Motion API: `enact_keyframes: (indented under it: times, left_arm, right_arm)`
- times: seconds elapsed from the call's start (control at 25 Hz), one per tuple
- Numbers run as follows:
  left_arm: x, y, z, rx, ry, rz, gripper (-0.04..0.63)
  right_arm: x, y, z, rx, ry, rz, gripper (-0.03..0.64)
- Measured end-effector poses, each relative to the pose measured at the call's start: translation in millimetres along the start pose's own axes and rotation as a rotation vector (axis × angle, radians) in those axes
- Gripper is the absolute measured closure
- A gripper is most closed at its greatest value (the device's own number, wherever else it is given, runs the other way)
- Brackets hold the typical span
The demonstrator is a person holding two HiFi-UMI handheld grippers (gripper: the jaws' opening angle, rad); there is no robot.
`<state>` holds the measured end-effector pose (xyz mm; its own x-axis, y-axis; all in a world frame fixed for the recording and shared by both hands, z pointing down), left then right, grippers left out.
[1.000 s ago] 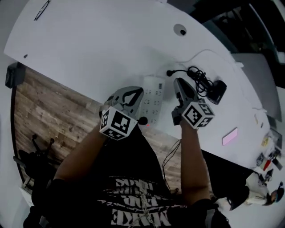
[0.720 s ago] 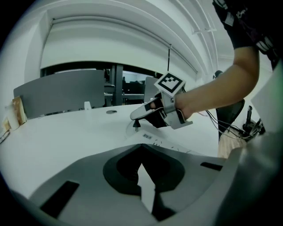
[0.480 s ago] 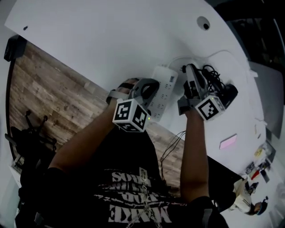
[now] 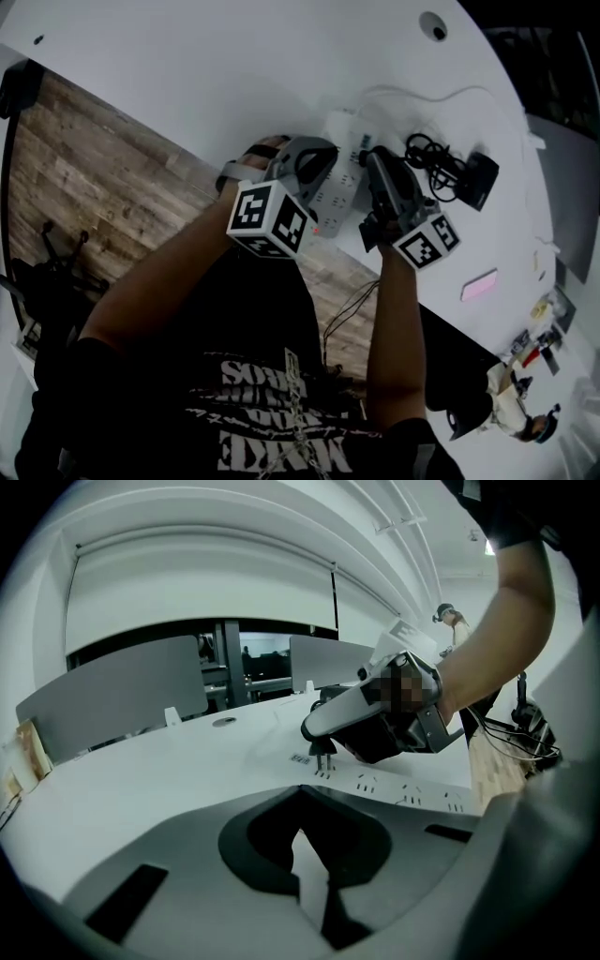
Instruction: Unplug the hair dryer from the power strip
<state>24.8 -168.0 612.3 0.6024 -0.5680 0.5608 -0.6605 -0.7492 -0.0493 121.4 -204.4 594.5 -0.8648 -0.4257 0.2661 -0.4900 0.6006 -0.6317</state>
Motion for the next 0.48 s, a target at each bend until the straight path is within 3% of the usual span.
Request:
enact_keyframes:
  times: [0.28,0.36,0.48]
  left_arm:
    - [5,5,3,-0.006,-0.010,-0.003,0.571]
    - [4,7,2,-0.002,-0.008,-0.008,0.571]
    - [3,8,0,0.010,0.002,-0.028,0.571]
  right_arm:
    - [6,4,5,-0.180,0.042,-0.059,0.529]
    - [11,10,4,-0.293,0.087,-0.070,0.528]
    - [21,22,-1,-0.543,0.173,-0.074,0.520]
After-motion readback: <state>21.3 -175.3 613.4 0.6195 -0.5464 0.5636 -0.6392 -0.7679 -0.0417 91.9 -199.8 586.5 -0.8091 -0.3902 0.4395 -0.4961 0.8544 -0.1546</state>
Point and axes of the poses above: the fingertips, and each gripper's own axes: x forward along the fingers, y to its left, z out of its top, the point moved 4 cm from there along -x, backward along the fingers, and after that the axes turned 1 degree about -x, right-handed, at the moved point
